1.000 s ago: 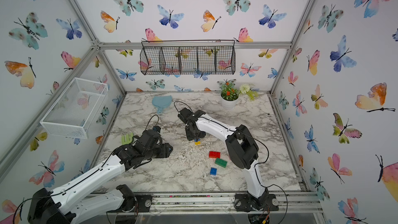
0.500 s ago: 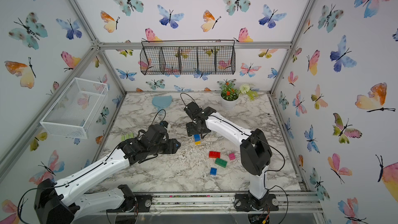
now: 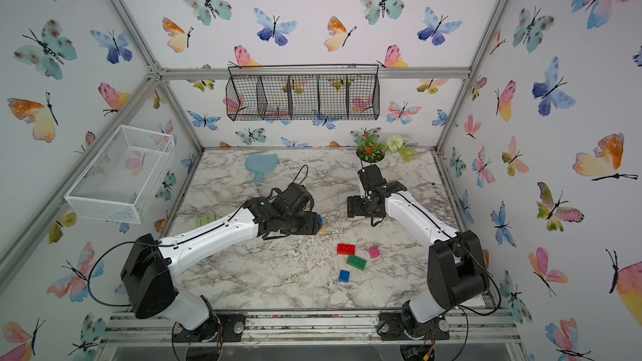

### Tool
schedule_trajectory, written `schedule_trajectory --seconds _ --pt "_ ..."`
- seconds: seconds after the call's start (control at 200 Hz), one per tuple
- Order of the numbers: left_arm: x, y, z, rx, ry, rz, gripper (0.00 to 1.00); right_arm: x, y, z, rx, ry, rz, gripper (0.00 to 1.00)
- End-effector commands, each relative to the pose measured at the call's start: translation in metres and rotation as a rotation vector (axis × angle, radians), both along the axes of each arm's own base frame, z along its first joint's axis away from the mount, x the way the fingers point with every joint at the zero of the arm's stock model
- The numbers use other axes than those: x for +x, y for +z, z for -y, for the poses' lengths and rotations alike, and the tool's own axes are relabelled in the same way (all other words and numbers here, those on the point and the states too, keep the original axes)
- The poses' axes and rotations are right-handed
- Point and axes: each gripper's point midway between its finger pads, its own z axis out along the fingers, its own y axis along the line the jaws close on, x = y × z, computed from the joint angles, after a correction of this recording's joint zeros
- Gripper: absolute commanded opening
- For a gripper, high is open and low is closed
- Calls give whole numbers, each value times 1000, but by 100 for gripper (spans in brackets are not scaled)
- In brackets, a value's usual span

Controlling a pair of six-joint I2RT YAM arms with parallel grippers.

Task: Assemble a spoon with lego
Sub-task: Assemble the lego brick with the lego brick.

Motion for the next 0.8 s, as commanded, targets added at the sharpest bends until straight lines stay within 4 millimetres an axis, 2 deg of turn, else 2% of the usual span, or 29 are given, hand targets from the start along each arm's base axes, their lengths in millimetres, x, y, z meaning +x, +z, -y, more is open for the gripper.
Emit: schedule_trajectory --seconds 0.0,0.095,0.165,0.245,0.385,0.796 --pt "12 6 -10 53 67 -15 54 8 10 -14 72 66 62 85" --pt "21 3 -3 64 91 -32 54 9 4 -11 87 66 59 85" --pt "27 -6 3 75 108 -57 54 10 1 -8 93 59 56 85" --pt "27 -15 16 64 97 -103 54 10 -4 -3 87 53 60 85" --pt "32 -25 24 68 122 -131 53 8 -8 0 94 60 62 85" --pt "41 -36 22 106 181 -128 53 0 -22 -2 112 94 53 84"
